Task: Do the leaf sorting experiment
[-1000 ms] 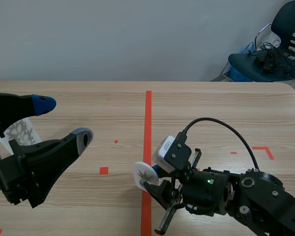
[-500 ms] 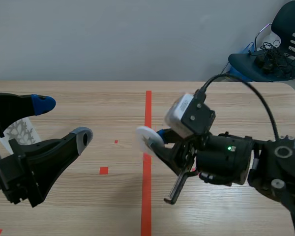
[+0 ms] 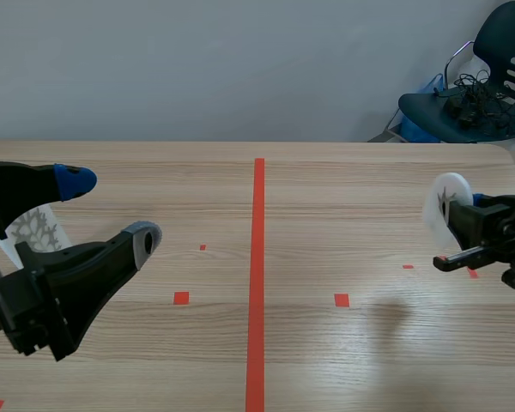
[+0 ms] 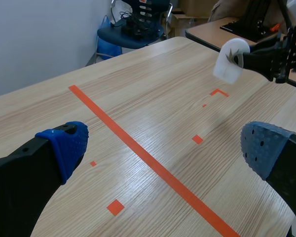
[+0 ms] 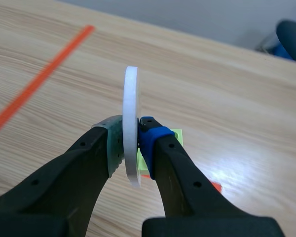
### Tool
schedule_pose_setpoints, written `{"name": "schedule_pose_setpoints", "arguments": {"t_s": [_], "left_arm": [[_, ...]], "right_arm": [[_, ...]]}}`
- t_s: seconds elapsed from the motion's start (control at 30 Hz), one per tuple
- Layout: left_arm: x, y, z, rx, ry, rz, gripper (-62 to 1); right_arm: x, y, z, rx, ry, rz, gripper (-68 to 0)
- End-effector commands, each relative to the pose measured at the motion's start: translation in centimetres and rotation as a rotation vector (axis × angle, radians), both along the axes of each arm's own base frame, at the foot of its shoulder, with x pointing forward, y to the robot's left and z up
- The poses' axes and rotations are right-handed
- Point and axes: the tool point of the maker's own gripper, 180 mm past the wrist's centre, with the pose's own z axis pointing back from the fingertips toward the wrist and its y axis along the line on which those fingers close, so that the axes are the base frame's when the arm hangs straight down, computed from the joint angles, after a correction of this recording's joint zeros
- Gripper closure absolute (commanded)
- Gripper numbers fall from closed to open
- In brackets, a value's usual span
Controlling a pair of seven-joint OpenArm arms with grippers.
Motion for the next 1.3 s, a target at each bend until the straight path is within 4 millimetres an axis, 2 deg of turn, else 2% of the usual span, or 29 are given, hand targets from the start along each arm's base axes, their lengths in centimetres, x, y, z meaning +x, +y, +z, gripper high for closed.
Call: {"name": "schedule_pose_setpoints", "arguments": {"t_s": [0.0,0.13,0.33,0.43,0.53,0.6,0.73,0.87,0.97,1.07,1.13,1.2,1.27], "left_arm": [[0.2,0.2,0.5,-0.016,-0.015,0.003,-62.3],[0.2,0.2,0.5,-0.016,-0.015,0.003,-62.3],[0.2,0.2,0.5,-0.015,-0.015,0.003,-62.3],[0.2,0.2,0.5,-0.015,-0.015,0.003,-62.3],[0.2,0.2,0.5,-0.014,-0.015,0.002,-62.3],[0.2,0.2,0.5,-0.014,-0.015,0.002,-62.3],[0.2,0.2,0.5,-0.014,-0.015,0.002,-62.3],[0.2,0.2,0.5,-0.014,-0.015,0.002,-62.3],[0.2,0.2,0.5,-0.014,-0.015,0.002,-62.3],[0.2,0.2,0.5,-0.014,-0.015,0.002,-62.3],[0.2,0.2,0.5,-0.014,-0.015,0.002,-62.3],[0.2,0.2,0.5,-0.014,-0.015,0.002,-62.3],[0.2,0.2,0.5,-0.013,-0.015,0.002,-62.3]], "right_arm": [[1.1,-0.9,-0.3,0.010,-0.018,-0.034,-6.3],[1.4,-3.4,-2.6,0.021,0.010,-0.107,-6.3],[1.8,-7.2,-3.8,-0.002,0.017,-0.241,-6.3],[1.4,-8.0,-5.1,-0.001,0.053,-0.268,-6.4],[1.1,-8.2,-5.6,-0.002,0.065,-0.273,-7.1],[1.1,-8.3,-5.6,-0.006,0.069,-0.273,-11.1],[1.0,-8.7,-5.5,-0.010,0.072,-0.278,-29.9],[1.4,-8.8,-3.2,0.009,0.027,-0.230,-45.8],[1.0,-9.4,-0.3,-0.019,-0.012,-0.193,-50.9],[0.1,-10.7,3.4,-0.043,-0.083,-0.215,-54.3],[-0.6,-11.0,5.6,-0.040,-0.122,-0.219,-58.1],[-1.0,-10.0,7.1,-0.054,-0.141,-0.178,-62.5],[-1.4,-7.9,7.8,-0.066,-0.132,-0.102,-64.4]]}}
